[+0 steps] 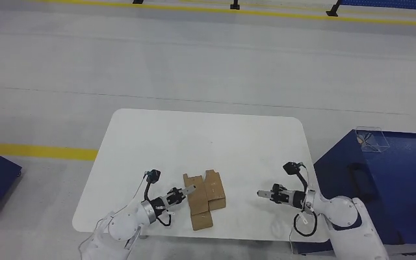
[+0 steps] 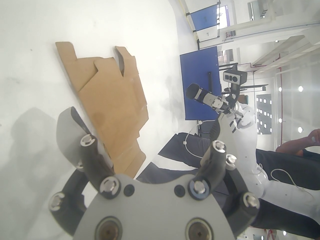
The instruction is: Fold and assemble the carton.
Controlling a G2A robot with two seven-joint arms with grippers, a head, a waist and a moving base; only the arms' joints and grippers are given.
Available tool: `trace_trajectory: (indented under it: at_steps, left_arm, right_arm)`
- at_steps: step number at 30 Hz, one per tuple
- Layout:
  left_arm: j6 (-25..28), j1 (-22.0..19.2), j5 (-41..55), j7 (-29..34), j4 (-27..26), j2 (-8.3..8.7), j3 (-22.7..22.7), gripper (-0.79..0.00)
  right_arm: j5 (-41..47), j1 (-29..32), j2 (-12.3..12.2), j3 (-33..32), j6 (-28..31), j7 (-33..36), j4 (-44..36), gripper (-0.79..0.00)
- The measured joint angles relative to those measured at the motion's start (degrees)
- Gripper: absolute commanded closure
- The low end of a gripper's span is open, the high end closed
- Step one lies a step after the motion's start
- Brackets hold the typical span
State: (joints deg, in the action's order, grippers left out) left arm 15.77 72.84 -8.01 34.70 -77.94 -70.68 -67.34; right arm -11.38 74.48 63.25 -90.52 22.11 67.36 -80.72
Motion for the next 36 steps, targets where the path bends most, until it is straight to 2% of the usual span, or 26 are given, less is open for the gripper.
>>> trace_trajectory:
  at_steps: [2, 5, 9, 13, 20, 30, 36]
  left_arm:
    - [-0.29, -1.39, 0.49, 1.12, 1.52, -0.22, 1.06, -0.785]
    - [-0.43, -3.24, 0.01, 1.59, 3.71, -0.55, 2.57, -0.785]
    - [-0.35, -5.0, 0.98, 2.03, 5.98, -0.9, 3.73, -0.785]
    - [-0.67, -6.49, 0.84, 2.28, 7.86, -1.15, 4.66, -0.785]
    - [-1.66, -7.65, 0.09, 2.73, 9.89, -1.29, 5.55, -0.785]
    - [0.11, -9.11, 3.46, 4.42, 13.57, -2.25, 8.39, -0.785]
    - [2.14, -10.57, 6.63, 4.28, 16.32, -3.12, 10.04, -0.785]
  right_arm:
    - [10.21, -4.42, 0.2, 2.15, -0.84, 7.11, 4.08, -0.785]
    - [21.48, -9.85, 0.96, 6.55, -1.94, 13.36, 10.69, -0.785]
    - [28.99, -16.68, 2.33, 12.62, -2.55, 17.25, 19.95, -0.785]
    - [29.0, -21.79, 4.04, 19.02, -0.73, 15.54, 27.66, -0.785]
    - [22.06, -27.14, 6.51, 27.17, 5.65, 7.01, 37.1, -0.785]
    - [19.89, -30.15, 8.93, 32.75, 10.06, 1.91, 45.4, -0.785]
    - [23.48, -31.78, 10.28, 33.96, 10.61, 2.72, 50.29, -0.785]
